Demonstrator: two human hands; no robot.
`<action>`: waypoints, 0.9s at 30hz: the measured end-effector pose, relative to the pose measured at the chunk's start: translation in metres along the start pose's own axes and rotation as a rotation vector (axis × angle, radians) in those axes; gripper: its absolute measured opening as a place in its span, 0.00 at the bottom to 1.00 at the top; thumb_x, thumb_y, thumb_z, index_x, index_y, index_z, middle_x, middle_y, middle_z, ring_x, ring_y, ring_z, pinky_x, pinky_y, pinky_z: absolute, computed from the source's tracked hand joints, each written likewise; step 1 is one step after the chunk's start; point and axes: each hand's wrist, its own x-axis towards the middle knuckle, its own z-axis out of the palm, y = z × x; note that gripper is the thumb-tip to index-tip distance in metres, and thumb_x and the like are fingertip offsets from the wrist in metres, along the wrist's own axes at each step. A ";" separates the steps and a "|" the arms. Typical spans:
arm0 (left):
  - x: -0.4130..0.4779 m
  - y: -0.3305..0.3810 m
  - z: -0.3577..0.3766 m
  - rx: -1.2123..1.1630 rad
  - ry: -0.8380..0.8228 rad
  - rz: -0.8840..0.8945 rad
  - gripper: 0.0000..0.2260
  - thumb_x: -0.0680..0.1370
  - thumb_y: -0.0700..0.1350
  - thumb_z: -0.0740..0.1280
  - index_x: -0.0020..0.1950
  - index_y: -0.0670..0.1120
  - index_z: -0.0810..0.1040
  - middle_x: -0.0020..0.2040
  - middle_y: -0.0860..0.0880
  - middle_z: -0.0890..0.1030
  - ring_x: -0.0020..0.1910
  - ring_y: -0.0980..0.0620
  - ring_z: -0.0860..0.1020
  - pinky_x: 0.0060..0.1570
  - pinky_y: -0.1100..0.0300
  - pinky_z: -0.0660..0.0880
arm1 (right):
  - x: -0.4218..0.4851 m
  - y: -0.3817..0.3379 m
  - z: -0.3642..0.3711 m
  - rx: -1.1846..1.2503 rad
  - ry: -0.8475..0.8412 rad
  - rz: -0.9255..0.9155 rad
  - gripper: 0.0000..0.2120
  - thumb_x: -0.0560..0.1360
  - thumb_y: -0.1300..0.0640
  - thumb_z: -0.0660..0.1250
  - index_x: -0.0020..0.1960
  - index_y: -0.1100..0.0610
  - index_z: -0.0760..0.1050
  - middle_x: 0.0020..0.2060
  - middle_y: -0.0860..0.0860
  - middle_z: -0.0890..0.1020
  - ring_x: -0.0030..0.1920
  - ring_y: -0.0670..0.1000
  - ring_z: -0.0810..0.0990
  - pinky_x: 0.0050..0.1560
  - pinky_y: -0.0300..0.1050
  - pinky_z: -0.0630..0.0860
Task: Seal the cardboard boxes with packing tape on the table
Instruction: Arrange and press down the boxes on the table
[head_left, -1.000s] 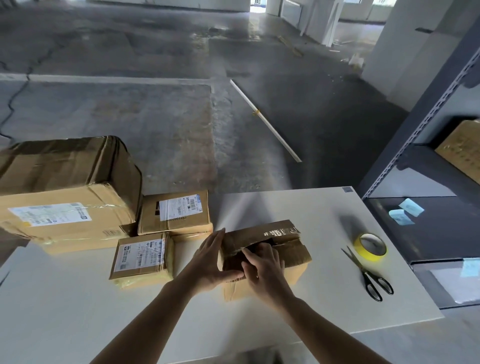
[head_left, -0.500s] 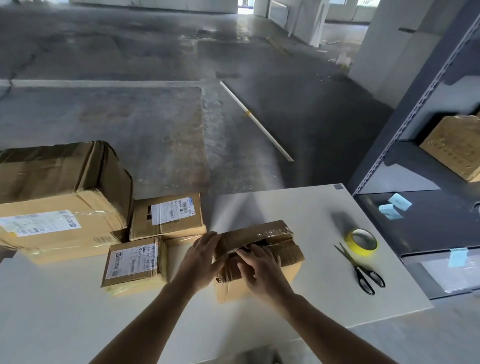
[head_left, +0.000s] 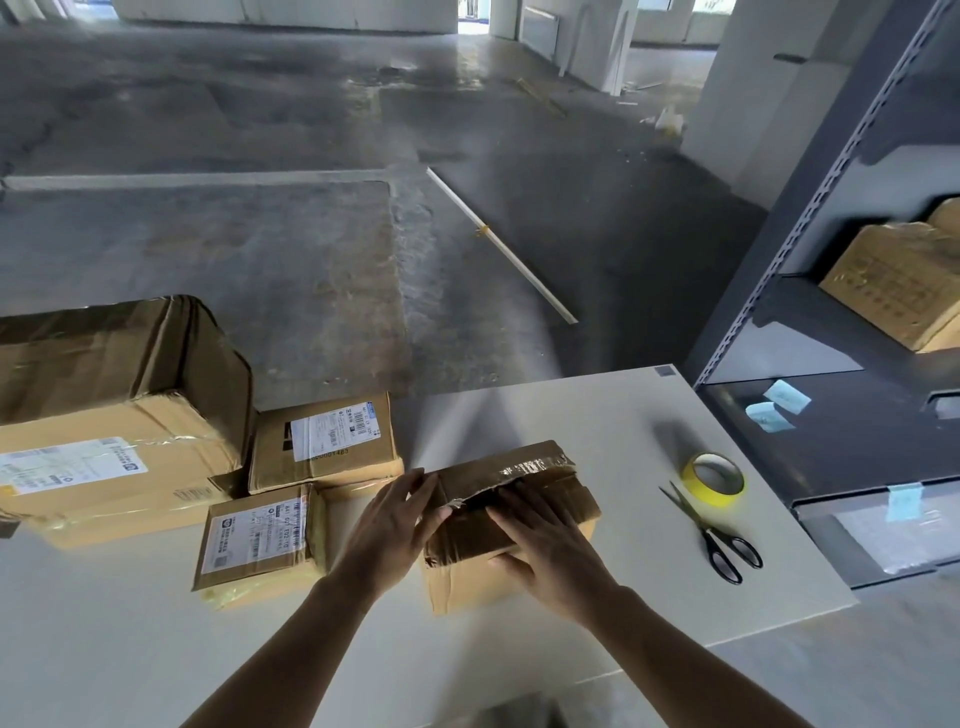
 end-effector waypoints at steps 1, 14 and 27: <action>0.000 0.000 0.001 -0.009 0.010 -0.001 0.46 0.73 0.75 0.36 0.75 0.47 0.68 0.73 0.47 0.70 0.70 0.47 0.70 0.65 0.56 0.67 | -0.001 0.001 0.000 -0.003 0.003 0.000 0.28 0.78 0.40 0.58 0.74 0.51 0.66 0.75 0.51 0.67 0.78 0.53 0.60 0.76 0.56 0.58; 0.019 0.019 0.005 0.008 0.040 0.140 0.32 0.77 0.72 0.53 0.69 0.51 0.74 0.69 0.49 0.75 0.67 0.48 0.75 0.65 0.51 0.71 | -0.005 -0.009 -0.023 0.224 0.248 -0.015 0.16 0.81 0.46 0.65 0.63 0.55 0.76 0.59 0.48 0.79 0.63 0.48 0.75 0.60 0.45 0.76; 0.064 0.112 0.035 -0.139 -0.060 0.352 0.23 0.79 0.64 0.57 0.66 0.51 0.74 0.63 0.52 0.78 0.62 0.54 0.75 0.61 0.54 0.75 | -0.053 0.042 -0.052 0.141 0.447 0.290 0.15 0.79 0.48 0.65 0.60 0.56 0.78 0.56 0.51 0.80 0.57 0.51 0.77 0.57 0.45 0.77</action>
